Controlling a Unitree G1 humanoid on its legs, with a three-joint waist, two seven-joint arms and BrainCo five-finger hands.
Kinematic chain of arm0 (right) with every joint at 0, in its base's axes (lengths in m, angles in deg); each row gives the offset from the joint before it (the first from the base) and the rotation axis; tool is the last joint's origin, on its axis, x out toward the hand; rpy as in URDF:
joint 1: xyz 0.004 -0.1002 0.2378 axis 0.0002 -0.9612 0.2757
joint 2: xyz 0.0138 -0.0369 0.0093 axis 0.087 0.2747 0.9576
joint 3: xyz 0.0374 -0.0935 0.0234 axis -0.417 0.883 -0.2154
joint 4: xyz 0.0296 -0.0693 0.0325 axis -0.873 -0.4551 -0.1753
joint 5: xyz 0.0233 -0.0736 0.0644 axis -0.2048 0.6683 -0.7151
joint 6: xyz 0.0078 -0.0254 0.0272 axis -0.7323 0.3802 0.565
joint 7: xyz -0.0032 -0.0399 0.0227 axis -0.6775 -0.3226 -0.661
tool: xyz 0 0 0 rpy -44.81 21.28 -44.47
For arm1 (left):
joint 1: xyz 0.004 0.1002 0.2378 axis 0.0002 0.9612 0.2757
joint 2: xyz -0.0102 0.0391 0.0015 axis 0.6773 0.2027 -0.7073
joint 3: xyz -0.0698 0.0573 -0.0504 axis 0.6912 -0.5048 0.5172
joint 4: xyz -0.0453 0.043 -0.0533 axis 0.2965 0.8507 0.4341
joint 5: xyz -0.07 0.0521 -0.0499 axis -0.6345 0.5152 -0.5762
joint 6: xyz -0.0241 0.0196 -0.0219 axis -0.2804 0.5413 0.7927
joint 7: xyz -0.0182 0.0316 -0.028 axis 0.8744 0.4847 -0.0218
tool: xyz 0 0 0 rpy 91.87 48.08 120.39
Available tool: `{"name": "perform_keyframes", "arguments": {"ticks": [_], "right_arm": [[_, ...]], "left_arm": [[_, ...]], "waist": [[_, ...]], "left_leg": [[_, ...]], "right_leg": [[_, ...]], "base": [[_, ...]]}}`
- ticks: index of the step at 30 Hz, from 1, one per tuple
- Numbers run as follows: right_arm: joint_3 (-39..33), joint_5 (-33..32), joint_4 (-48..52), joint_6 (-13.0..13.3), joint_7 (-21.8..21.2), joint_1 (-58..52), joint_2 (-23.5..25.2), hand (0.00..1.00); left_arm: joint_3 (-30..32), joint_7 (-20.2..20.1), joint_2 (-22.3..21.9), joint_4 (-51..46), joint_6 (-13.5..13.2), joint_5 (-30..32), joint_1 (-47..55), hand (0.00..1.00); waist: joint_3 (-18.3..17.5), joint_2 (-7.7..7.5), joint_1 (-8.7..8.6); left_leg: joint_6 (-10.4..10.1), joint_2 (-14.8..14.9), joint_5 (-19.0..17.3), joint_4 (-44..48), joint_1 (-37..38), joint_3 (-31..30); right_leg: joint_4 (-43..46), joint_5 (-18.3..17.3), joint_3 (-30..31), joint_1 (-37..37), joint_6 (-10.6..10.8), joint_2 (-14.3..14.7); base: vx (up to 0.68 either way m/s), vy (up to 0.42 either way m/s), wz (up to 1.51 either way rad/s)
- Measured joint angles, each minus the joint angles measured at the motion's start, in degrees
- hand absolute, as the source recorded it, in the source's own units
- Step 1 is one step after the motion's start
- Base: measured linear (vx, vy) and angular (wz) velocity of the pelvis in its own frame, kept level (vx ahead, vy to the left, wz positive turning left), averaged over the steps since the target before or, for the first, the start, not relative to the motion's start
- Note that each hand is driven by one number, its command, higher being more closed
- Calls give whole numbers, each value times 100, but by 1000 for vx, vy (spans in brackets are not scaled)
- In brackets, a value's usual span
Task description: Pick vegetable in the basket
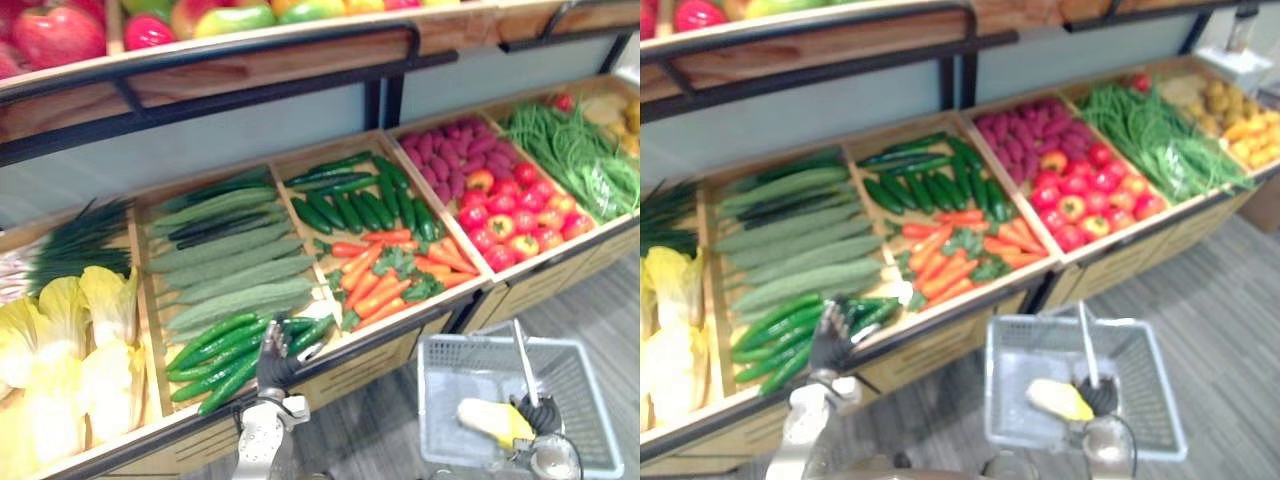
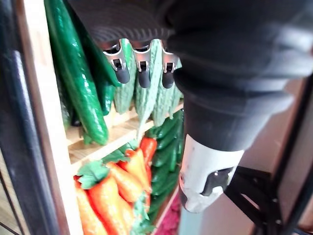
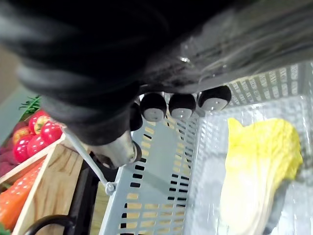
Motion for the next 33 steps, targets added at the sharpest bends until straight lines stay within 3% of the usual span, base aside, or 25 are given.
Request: {"name": "perform_keyframes", "arguments": {"ticks": [1, 3, 4, 5, 8, 10, 11, 12, 13, 16, 19, 21, 23, 24, 25, 27, 28, 33], "right_arm": [[-68, -6, -2, -59, 72, 53, 105, 100], [-68, -6, 5, -41, 73, 10, 116, 100], [-115, -7, 5, -42, 78, -40, 113, 100], [-138, -7, 5, -43, 80, -49, 113, 100], [-188, -6, 7, -39, 105, -49, 100, 100], [-265, -4, 3, -35, 98, -34, 74, 100], [-243, -4, -11, -35, 89, -32, 69, 100], [-256, -4, -25, -30, 95, 21, -40, 100], [-252, -4, -23, -37, 88, 126, -171, 100], [-247, 5, -32, -46, 56, 222, -213, 100], [-307, -8, -13, -16, 37, 124, -204, 100], [-443, -63, -22, 12, 73, -7, -142, 100], [-548, -154, -48, 73, 152, -173, -103, 100], [-587, -197, -22, 89, 181, -215, -114, 100], [-659, -241, -4, 118, 207, -272, -48, 100], [-738, -280, -36, 45, 212, -465, 12, 100], [-827, -282, -32, 29, 230, -505, 25, 100], [-950, -313, -16, -33, 332, -574, 135, 100]], "left_arm": [[4, 24, 157, -61, 1, 101, 43, 0], [2, 33, 341, -62, 15, 108, 76, 0], [28, 54, 341, -64, 17, 114, 75, 0], [40, 87, 338, -66, 14, 114, 72, 0], [59, 154, 335, -67, 7, 114, 17, 0], [96, 206, 354, -68, 1, 111, -45, 0], [118, 212, 366, -28, 8, 112, -109, 0], [149, 228, 241, 64, 29, 109, -181, 0], [113, 226, 76, 55, 27, 119, -199, 0], [99, 232, -108, 49, 2, 174, -337, 0], [130, 235, -161, 45, -3, 190, -409, 0], [211, 241, -221, 58, -2, 187, -231, 0], [301, 287, -215, 192, -2, 183, -28, 0], [289, 297, -238, 219, -3, 182, 11, 0], [324, 300, -228, 218, -16, 183, 31, 0], [365, 311, -201, 261, -9, 183, 73, 0], [390, 322, -244, 253, -10, 182, 98, 0], [394, 376, -214, 37, -12, 185, 85, 0]], "waist": [[-8, -122, 21], [33, -159, -48], [27, -190, -59], [26, -191, -59], [4, -177, -30], [-76, -292, 16], [-114, -360, -3], [-70, -104, -6], [-51, 14, 18], [-93, 193, 45], [-144, 289, -11], [-149, 275, -1], [-153, 252, 11], [-205, 371, 13], [-217, 321, -8], [-275, 105, -87], [-308, 93, -26], [-292, 62, -48]], "left_leg": [[-51, 17, -65, 76, -12, -18], [-37, 102, -51, 77, -22, -243], [-44, 137, -47, 77, -32, -382], [-48, 146, -50, 76, -39, -474], [-212, 226, -13, 70, -175, -835], [-527, 310, 28, 68, -386, -994], [-740, 376, 60, 51, -498, -1150], [-838, 576, 118, -70, -512, -1280], [-853, 765, 327, -300, -395, -1286], [-916, 1007, 839, -552, -312, -1262], [-804, 1239, 940, -631, -440, -1256], [-644, 1246, 660, -665, -436, -1283], [-375, 1004, 339, 466, -837, -1119], [-228, 993, 251, 521, -870, -993], [-442, 931, 187, 420, -826, -767], [-410, 606, 234, 156, -683, -734], [-388, 538, 271, -96, -617, -711], [-552, 533, 529, -365, -400, -226]], "right_leg": [[542, 274, 284, -310, 336, -76], [957, 534, 514, -630, 254, -28], [900, 310, 580, -644, 102, -56], [782, 234, 595, -624, 91, -105], [-488, 158, 965, -505, 70, -301], [-1821, 352, 1491, -377, 239, -308], [-2295, 398, 1791, -199, 768, -241], [-2269, 377, 1681, -201, 780, 5], [-2155, 248, 1548, -232, 647, 191], [-1888, 19, 1301, -306, 418, 398], [-1892, -73, 877, -220, 337, 523], [-2094, -57, 728, -64, 359, 520], [-2788, 42, 708, 211, 518, 418], [-2887, 170, 715, 290, 565, 469], [-2810, 302, 869, 169, 579, 396], [-3100, 715, 970, 224, 605, 189], [-3433, 749, 1059, 305, 612, 174], [-3649, 1109, 1254, 244, 565, 175]], "base": [[-43, -33, -5], [-9, -105, 36], [18, -128, 56], [38, -119, 52], [67, -202, 50], [145, -403, 36], [139, -446, 39], [98, -438, 32], [54, -385, 12], [-21, -317, 23], [-161, -164, 56], [-115, -10, 43], [-62, 76, -4], [-31, 125, -20], [-57, 103, -2], [-95, 117, 2], [-48, 97, -24], [-9, 34, -36]]}}
